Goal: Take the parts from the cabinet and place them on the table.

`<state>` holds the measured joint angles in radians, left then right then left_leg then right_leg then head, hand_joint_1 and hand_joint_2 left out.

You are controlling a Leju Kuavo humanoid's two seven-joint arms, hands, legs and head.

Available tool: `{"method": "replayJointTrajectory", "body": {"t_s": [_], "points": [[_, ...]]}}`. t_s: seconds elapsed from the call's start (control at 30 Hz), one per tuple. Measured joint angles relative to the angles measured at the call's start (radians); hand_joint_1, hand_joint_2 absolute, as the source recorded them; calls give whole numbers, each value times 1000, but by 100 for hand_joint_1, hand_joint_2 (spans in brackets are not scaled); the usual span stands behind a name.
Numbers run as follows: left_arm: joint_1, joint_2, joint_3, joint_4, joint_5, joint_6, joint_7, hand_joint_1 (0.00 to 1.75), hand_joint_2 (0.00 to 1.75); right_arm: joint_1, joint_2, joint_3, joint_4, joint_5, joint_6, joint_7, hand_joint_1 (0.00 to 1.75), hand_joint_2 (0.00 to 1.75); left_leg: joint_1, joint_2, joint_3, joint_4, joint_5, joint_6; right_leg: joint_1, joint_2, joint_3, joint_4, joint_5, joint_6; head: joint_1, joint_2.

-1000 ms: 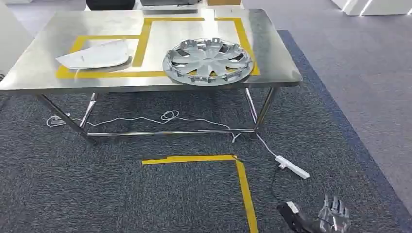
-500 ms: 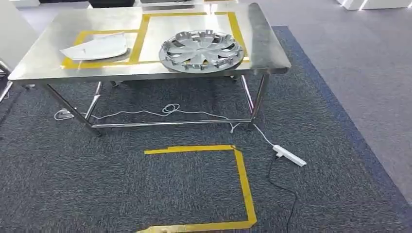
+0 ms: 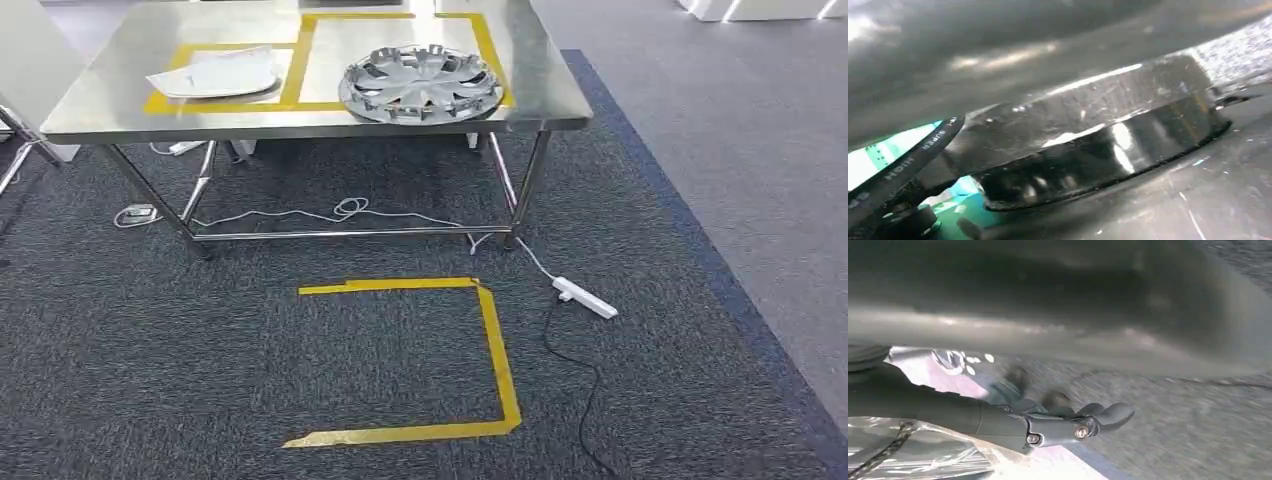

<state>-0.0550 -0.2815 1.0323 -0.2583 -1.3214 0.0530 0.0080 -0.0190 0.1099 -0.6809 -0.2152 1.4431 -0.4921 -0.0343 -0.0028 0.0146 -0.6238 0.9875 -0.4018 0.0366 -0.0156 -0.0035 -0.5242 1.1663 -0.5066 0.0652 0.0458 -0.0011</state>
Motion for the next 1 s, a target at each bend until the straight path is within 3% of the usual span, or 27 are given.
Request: {"method": "replayJointTrajectory", "body": {"t_s": [0.07,0.1,0.17,0.2,0.23,0.27,0.33,0.37,0.4,0.43,0.47,0.5,0.53,0.57,0.6,0.67,0.7,0.73,0.77,0.87,0.9,0.93,1.0], "points": [[-2,-1,0,0,0,2,-1,0,0,-8,0,-3,0,0,0,-1,0,0,-6,-1,-17,21,16,-11,0,3,150,-211,-72,-4,2,0],[-2,-1,0,0,0,2,-1,0,0,-14,0,-4,0,0,0,-2,0,0,-6,0,-18,21,26,-17,2,4,144,-229,-93,-22,-1,0],[-3,0,0,0,0,2,-1,0,0,-13,0,-9,3,0,1,-2,0,0,-2,1,-20,16,48,-28,8,3,131,-216,-81,-38,1,0],[-1,0,0,0,0,2,-1,0,0,-12,0,-9,5,-1,2,-3,0,0,0,-1,-28,16,54,-35,5,-2,120,-217,-67,-52,1,0],[1,0,0,0,0,2,-1,0,0,-12,0,-10,7,-2,3,-3,0,0,4,-4,-33,31,7,-42,4,-8,107,-215,-57,-59,-1,0],[2,0,0,0,1,2,-1,0,0,-10,0,-11,7,-5,4,-2,0,0,4,-5,-40,74,-70,-47,4,-9,93,-215,-44,-66,-2,0],[2,2,0,0,2,2,-1,0,0,-11,-1,-12,7,-7,6,-4,0,0,6,-5,-60,226,-195,-55,7,-11,57,-212,-16,-71,-3,0],[1,2,0,0,2,2,-1,0,0,-11,-1,-12,7,-8,11,-5,0,0,6,-6,-63,291,-214,-56,9,-11,39,-209,-3,-70,-3,0],[1,2,0,0,3,2,-1,0,0,-11,-1,-12,7,-9,14,-6,0,0,6,-6,-56,325,-196,-56,10,-12,29,-203,9,-69,-4,0],[1,2,0,0,3,2,-1,0,0,-11,-1,-13,8,-12,16,-6,0,0,6,-6,-30,319,-155,-53,12,-13,6,-196,20,-69,-3,0],[1,3,0,0,3,2,-1,0,0,-11,-1,-15,8,-17,18,-8,0,0,6,-7,6,278,-115,-48,13,-13,-16,-187,29,-68,-4,0],[1,3,0,0,5,3,-1,0,0,-11,-1,-19,8,-24,20,-11,0,0,4,-7,64,200,-93,-39,14,-12,-35,-179,38,-66,-4,0],[0,3,0,0,6,8,-3,0,0,-13,-1,-24,8,-37,21,-14,0,0,1,-10,133,100,-102,-27,13,-10,-46,-175,44,-65,-4,0],[-1,5,0,0,11,14,-3,0,0,-13,1,-29,8,-50,22,-19,0,0,-2,-10,182,16,-137,-17,19,-10,-56,-171,49,-59,-3,0],[-2,4,0,0,13,17,-3,0,0,-13,1,-39,8,-63,24,-24,0,0,-4,-10,192,-15,-151,-16,17,-11,-61,-171,58,-53,-2,0],[-2,3,0,0,17,22,-4,0,0,-14,1,-53,8,-83,33,-35,0,0,-9,-10,180,-17,-148,-7,13,-13,-67,-174,75,-39,-2,0],[1,2,0,0,18,23,-5,0,0,-13,1,-61,8,-91,37,-40,0,0,-6,-9,172,-27,-133,0,15,-14,-69,-177,84,-30,-5,0],[1,0,0,0,18,23,-6,0,0,-13,1,-68,8,-95,38,-42,0,0,-2,-5,166,-33,-120,6,11,-7,-85,-160,65,-28,-4,0],[1,-1,0,0,19,25,-6,0,0,-12,1,-73,8,-98,39,-42,0,0,-1,-5,154,-33,-111,15,10,-3,-106,-116,17,-24,0,0],[2,-3,0,0,19,25,-8,0,0,-12,1,-86,8,-100,41,-43,0,0,-4,-2,118,-29,-84,15,6,0,-179,114,-113,-12,1,0],[3,-2,0,0,19,25,-8,0,0,-10,1,-87,8,-100,41,-44,0,0,-5,-1,106,-27,-77,13,5,0,-175,137,-121,-11,0,0],[3,-3,0,0,19,25,-8,0,0,-10,1,-90,8,-101,41,-44,0,0,-5,-1,99,-24,-71,12,5,0,-146,110,-107,-10,1,0],[3,-3,0,0,20,25,-8,0,0,-10,1,-94,8,-102,41,-44,0,0,-3,-2,86,-16,-63,7,4,0,-26,-62,-43,-11,1,0]]}}
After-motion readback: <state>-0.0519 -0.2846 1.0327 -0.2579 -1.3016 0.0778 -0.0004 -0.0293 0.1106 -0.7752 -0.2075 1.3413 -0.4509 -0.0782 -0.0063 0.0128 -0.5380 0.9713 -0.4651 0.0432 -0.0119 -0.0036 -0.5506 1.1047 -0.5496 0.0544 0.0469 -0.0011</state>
